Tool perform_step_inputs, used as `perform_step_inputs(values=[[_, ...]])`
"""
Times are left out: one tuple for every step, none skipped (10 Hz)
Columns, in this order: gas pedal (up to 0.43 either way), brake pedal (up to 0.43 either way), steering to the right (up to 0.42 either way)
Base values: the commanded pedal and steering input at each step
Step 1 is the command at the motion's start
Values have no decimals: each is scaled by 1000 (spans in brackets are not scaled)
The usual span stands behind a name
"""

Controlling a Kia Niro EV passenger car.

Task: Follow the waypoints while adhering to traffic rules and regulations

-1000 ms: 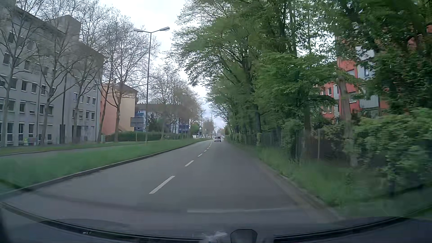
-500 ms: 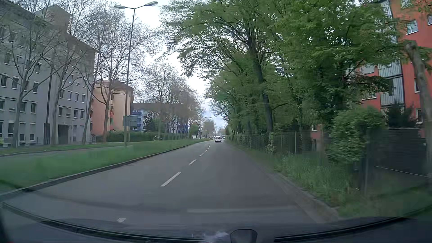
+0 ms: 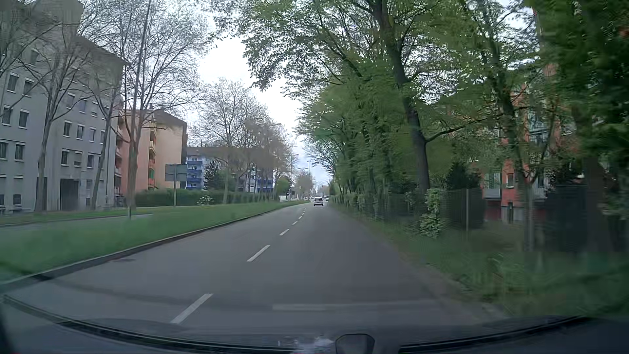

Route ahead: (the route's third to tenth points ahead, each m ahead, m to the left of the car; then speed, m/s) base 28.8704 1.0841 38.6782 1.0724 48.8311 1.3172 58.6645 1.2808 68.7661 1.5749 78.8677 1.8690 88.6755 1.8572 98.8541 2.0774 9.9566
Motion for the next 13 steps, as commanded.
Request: perform_step_inputs(values=[[118,0,0],[130,0,0],[130,0,0],[130,0,0],[130,0,0],[130,0,0],[130,0,0],[130,0,0],[130,0,0],[130,0,0],[130,0,0],[130,0,0],[130,0,-2]])
